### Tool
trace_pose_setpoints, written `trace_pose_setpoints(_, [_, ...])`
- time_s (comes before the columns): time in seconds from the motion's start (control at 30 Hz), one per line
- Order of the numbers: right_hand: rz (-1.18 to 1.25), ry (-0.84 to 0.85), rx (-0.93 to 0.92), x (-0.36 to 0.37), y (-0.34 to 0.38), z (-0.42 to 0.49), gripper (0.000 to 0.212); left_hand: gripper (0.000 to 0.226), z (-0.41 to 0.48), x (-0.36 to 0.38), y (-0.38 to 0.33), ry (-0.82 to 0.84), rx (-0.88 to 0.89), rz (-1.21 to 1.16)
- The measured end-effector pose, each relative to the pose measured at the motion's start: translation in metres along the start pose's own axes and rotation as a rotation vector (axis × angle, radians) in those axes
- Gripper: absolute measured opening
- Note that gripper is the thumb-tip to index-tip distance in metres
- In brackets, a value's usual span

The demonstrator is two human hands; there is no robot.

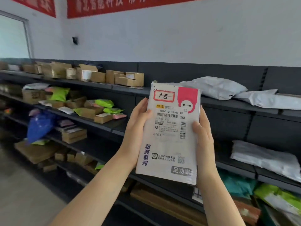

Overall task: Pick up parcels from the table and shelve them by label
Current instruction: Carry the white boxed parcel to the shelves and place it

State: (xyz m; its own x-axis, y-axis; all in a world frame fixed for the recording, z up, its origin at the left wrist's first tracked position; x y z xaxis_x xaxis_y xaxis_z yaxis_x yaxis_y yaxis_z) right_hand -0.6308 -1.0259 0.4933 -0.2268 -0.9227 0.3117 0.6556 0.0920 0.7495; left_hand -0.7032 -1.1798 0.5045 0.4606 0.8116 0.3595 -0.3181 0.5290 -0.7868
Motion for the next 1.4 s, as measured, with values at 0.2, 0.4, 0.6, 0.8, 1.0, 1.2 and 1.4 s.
trace_pose_setpoints(0.2, [0.011, 0.073, 0.059, 0.057, -0.087, 0.054, 0.055, 0.042, 0.06, -0.092, 0.029, -0.101, -0.027, 0.012])
trace_pose_setpoints(0.4, [0.016, 0.05, 0.113, 0.083, -0.193, 0.125, 0.054, 0.037, 0.144, -0.165, 0.087, -0.14, -0.081, 0.054])
trace_pose_setpoints(0.6, [0.058, 0.006, 0.176, 0.107, -0.301, 0.203, 0.05, 0.038, 0.243, -0.234, 0.14, -0.174, -0.132, 0.092])
trace_pose_setpoints(0.8, [0.061, -0.054, 0.262, 0.121, -0.379, 0.259, 0.044, 0.044, 0.316, -0.287, 0.186, -0.204, -0.215, 0.071])
trace_pose_setpoints(1.0, [-0.011, -0.194, 0.24, 0.112, -0.419, 0.287, 0.049, 0.042, 0.369, -0.302, 0.239, -0.119, -0.296, 0.062])
trace_pose_setpoints(1.2, [-0.157, -0.439, 0.186, 0.096, -0.425, 0.281, 0.047, 0.024, 0.397, -0.294, 0.279, 0.07, -0.39, 0.005])
trace_pose_setpoints(1.4, [-0.235, -0.571, 0.14, 0.104, -0.427, 0.277, 0.045, 0.026, 0.41, -0.297, 0.292, 0.208, -0.491, -0.073])
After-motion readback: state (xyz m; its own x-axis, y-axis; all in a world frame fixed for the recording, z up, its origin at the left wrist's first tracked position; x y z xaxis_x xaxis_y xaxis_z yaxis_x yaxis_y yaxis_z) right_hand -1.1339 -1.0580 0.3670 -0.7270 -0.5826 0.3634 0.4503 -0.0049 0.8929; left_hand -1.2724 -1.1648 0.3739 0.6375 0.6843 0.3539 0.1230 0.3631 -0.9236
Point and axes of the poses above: each hand's wrist, its own z-axis towards the middle knuckle, its own x-axis out of the palm, y = z × x, the point moved 5 cm from there along z, towards the middle knuckle, and after that the axes turned 5 degrees about -y, right-handed, at the moved point
